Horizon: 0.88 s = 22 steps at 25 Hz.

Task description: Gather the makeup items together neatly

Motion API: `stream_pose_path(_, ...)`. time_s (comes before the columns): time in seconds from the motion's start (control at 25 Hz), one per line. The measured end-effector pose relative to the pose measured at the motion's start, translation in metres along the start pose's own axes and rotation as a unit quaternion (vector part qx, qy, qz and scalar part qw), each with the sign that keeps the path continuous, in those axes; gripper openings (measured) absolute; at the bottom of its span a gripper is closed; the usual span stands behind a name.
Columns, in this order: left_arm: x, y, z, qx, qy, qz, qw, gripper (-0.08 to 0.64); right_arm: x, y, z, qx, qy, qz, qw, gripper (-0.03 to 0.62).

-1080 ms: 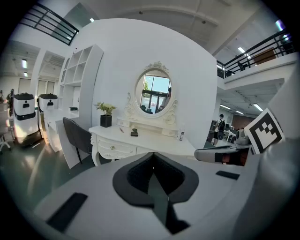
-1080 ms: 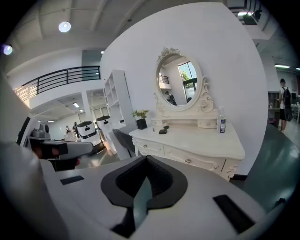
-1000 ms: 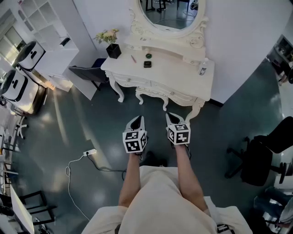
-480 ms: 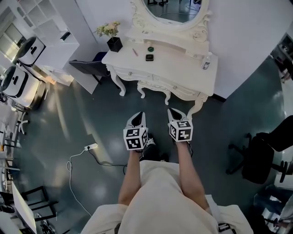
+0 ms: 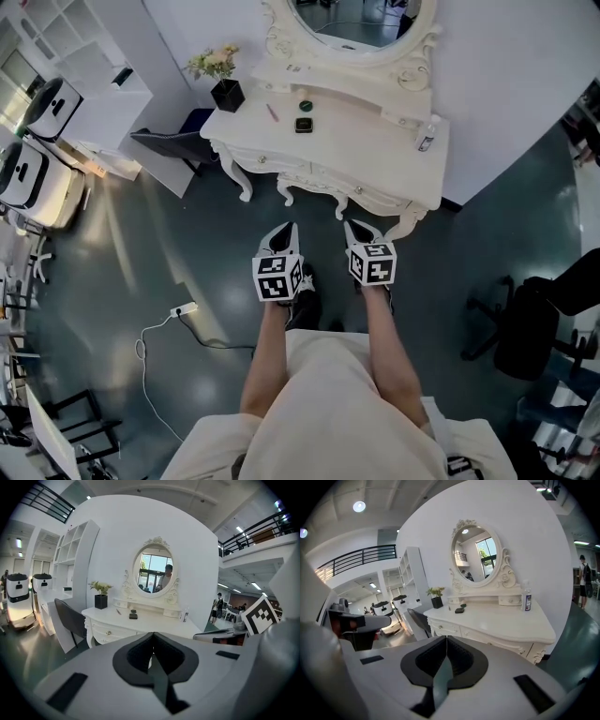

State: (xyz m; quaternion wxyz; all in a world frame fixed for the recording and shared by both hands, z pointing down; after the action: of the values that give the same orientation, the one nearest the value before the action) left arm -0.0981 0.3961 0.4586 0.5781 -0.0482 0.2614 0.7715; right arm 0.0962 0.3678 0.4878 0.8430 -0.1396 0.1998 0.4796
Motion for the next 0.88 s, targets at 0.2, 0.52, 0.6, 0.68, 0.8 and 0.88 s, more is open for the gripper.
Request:
stream_pose_path(0.2, -0.049, 0.015, -0.030, 0.004, 0.009, 0.009, 0.9999, 0.015, -0.039, -0.023, -0.021, 0.000, 0.010, 0.006, 1.000, 0.044)
stream_pose_path(0.52, -0.131, 0.035, -0.080, 0.001, 0.016, 0.037, 0.9992, 0.015, -0.105, -0.056, -0.064, -0.002, 0.015, 0.017, 1.000, 0.044)
stream_pose_path(0.6, -0.149, 0.042, -0.091, -0.001, 0.019, 0.043, 0.9989, 0.015, -0.122, -0.062, -0.073, -0.003, 0.016, 0.021, 1.000, 0.044)
stream_pose_path(0.68, -0.165, 0.051, -0.102, 0.000, 0.020, 0.049, 0.9986, 0.015, -0.138, -0.067, -0.082, -0.006, 0.016, 0.024, 1.000, 0.044)
stream_pose_path(0.8, -0.186, 0.066, -0.117, 0.002, 0.019, 0.055, 0.9983, 0.015, -0.161, -0.071, -0.094, -0.010, 0.015, 0.029, 0.999, 0.044)
stream_pose_path(0.88, -0.200, 0.076, -0.126, 0.003, 0.020, 0.058, 0.9981, 0.015, -0.176, -0.073, -0.101, -0.012, 0.014, 0.032, 0.999, 0.044)
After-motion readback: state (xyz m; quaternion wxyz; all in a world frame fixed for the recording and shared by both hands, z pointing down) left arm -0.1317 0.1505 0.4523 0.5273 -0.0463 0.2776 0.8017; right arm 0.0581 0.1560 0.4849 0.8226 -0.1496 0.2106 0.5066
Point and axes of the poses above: the fingertips, and each gripper's own axes: x backward along the fingers, y to its left, z out of its underside, the point moved 7 cm from there along x, backward along the fingers, and after that the axes turned 11 degrees about x, right-handed, at the moved point
